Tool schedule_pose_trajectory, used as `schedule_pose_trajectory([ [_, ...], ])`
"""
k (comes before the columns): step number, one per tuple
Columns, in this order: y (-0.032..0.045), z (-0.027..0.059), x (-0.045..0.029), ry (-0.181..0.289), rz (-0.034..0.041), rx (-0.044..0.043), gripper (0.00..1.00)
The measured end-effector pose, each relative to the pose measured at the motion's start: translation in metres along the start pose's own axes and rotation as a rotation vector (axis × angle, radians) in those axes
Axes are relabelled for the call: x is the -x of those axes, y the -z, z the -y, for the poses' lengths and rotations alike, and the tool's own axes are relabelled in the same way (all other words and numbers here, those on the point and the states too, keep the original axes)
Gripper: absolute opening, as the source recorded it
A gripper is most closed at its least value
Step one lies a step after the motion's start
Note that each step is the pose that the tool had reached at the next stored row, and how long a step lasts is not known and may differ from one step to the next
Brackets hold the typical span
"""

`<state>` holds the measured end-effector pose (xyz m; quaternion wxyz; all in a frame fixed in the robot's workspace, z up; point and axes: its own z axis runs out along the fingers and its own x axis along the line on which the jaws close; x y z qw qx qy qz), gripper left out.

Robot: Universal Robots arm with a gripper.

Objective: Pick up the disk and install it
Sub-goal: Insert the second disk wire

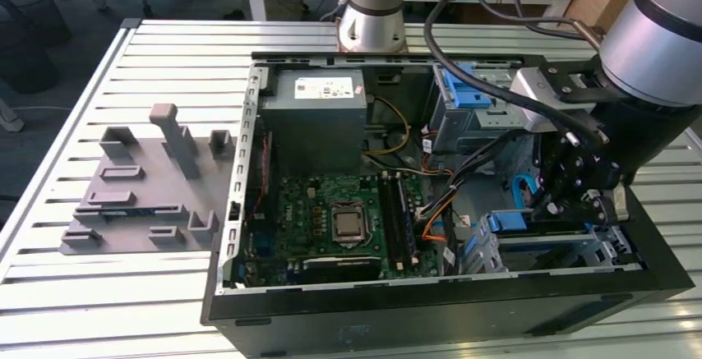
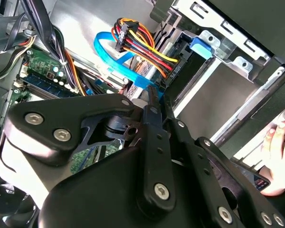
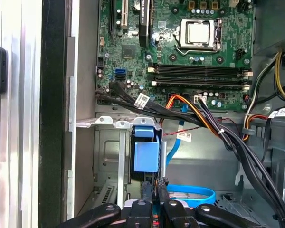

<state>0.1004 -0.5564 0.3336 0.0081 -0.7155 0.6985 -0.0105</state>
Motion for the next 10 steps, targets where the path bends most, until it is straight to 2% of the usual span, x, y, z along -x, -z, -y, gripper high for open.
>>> schedule_pose_trajectory([
  [10,-0.0035,-0.0001,-0.0007,0.0,0.0003,0.0,0.16],
])
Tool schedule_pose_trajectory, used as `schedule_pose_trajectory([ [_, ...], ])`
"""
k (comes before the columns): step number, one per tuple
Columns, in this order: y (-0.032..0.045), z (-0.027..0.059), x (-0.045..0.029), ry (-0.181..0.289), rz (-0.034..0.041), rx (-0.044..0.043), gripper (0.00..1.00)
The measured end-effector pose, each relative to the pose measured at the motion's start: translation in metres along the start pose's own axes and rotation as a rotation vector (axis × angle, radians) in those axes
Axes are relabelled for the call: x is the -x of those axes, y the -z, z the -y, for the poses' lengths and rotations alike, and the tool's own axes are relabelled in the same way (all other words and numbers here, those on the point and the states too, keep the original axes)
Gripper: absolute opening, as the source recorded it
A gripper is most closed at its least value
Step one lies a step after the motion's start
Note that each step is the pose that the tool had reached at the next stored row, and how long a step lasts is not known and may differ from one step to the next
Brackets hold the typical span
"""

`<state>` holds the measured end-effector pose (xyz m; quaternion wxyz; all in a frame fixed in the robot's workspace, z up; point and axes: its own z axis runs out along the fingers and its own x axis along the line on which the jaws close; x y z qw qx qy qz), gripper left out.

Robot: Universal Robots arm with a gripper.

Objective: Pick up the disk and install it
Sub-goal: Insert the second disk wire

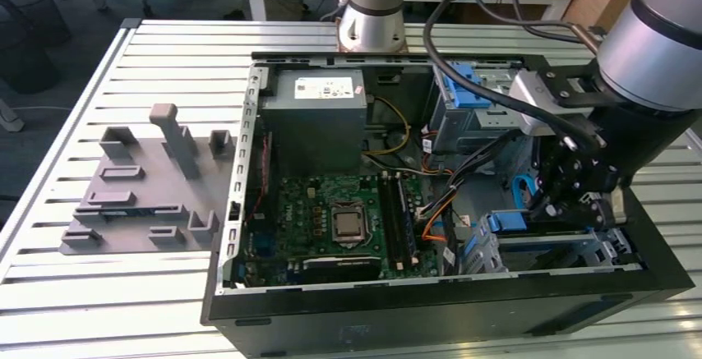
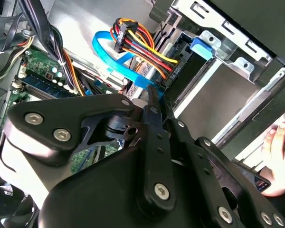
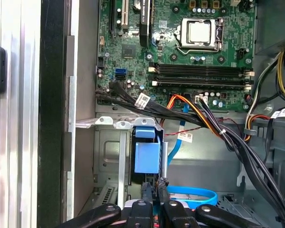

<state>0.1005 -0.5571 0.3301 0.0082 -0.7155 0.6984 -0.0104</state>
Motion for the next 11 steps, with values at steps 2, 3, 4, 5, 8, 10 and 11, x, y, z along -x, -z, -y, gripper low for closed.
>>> schedule_pose_trajectory([
  [2,-0.0005,0.0,0.0,0.0,-0.0002,0.0,0.16],
  [3,-0.0006,0.0,-0.0001,0.0,-0.0002,0.0,0.16],
  [4,-0.0006,0.0,-0.0001,0.0,-0.0002,0.0,0.17],
  [5,-0.0007,0.0,-0.0001,0.0,-0.0001,0.0,0.17],
  [8,-0.0006,0.0,-0.0001,0.0,0.0001,0.0,0.24],
  [10,-0.0002,0.0,-0.0001,0.0,0.0001,0.0,0.24],
  [11,0.0004,0.0,-0.0001,0.0,-0.0002,0.0,0.24],
])
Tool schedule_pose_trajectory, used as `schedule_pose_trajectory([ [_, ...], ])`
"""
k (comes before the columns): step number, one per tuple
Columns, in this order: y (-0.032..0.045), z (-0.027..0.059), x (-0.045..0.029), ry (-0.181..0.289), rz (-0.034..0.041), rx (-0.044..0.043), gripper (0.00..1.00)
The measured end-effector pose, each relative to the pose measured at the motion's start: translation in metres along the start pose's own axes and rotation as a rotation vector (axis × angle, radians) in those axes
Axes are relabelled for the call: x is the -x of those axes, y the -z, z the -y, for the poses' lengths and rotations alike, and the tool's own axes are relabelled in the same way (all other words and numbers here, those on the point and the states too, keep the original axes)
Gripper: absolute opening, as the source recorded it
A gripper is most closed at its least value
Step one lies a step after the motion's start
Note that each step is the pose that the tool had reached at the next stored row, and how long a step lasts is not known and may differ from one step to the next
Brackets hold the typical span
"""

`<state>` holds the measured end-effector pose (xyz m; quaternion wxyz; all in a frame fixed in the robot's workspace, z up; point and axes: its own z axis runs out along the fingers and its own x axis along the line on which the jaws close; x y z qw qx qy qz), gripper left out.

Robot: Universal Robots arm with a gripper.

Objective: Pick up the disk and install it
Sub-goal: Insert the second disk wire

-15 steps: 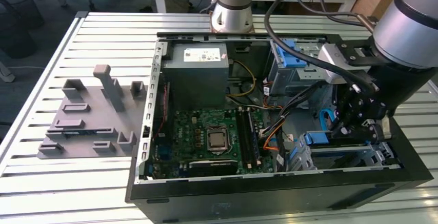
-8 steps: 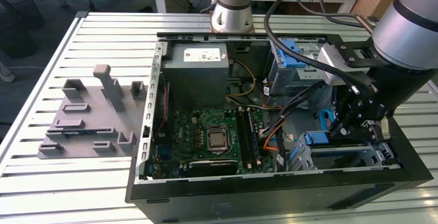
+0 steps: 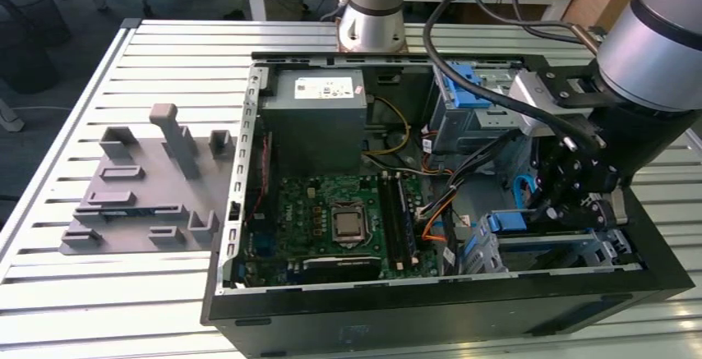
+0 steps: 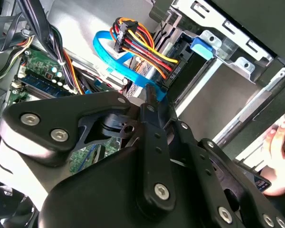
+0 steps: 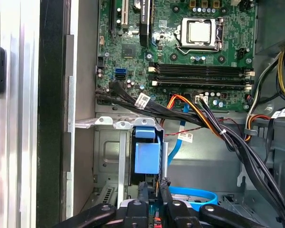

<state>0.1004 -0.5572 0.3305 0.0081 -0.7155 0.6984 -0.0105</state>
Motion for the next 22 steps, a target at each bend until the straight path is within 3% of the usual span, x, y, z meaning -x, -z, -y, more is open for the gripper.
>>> schedule_pose_trajectory([
  [9,0.0072,0.0002,0.0,0.0,-0.0004,0.0,0.24],
  [13,0.0101,0.0003,0.0,0.0,-0.0008,0.0,0.11],
  [22,0.0122,0.0003,0.0,0.0,-0.0009,0.0,0.11],
])
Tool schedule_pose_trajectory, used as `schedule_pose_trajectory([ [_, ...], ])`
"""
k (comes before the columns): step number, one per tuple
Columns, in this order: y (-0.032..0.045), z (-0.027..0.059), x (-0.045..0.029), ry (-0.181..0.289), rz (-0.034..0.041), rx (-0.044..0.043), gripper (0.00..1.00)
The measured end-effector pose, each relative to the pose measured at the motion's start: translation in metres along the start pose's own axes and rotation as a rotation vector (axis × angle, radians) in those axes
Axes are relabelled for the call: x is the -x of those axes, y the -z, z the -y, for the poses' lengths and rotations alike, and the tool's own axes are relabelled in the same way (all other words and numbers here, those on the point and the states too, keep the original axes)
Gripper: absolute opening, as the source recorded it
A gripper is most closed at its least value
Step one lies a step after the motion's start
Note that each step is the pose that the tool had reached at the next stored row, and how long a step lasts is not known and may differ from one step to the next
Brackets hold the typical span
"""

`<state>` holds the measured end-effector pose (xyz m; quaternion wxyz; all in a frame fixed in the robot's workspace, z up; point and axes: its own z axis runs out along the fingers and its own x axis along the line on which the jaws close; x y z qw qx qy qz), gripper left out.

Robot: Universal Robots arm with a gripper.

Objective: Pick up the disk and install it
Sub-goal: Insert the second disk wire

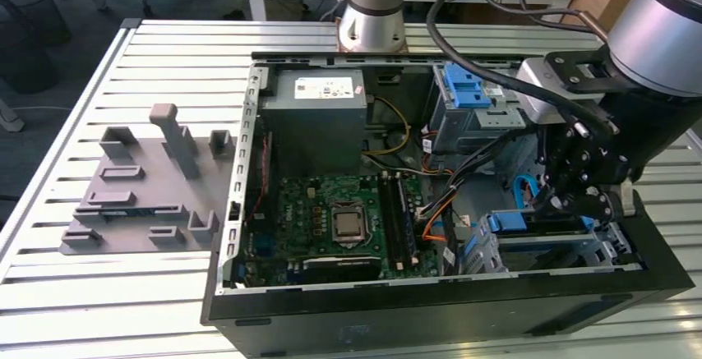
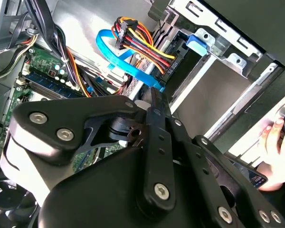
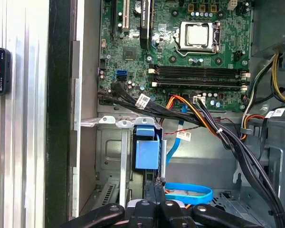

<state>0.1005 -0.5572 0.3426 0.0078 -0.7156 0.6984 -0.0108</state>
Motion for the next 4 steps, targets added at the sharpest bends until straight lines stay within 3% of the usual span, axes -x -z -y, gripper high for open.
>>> schedule_pose_trajectory([
  [4,0.0001,0.0,0.0,0.0,0.0001,0.0,0.11],
])
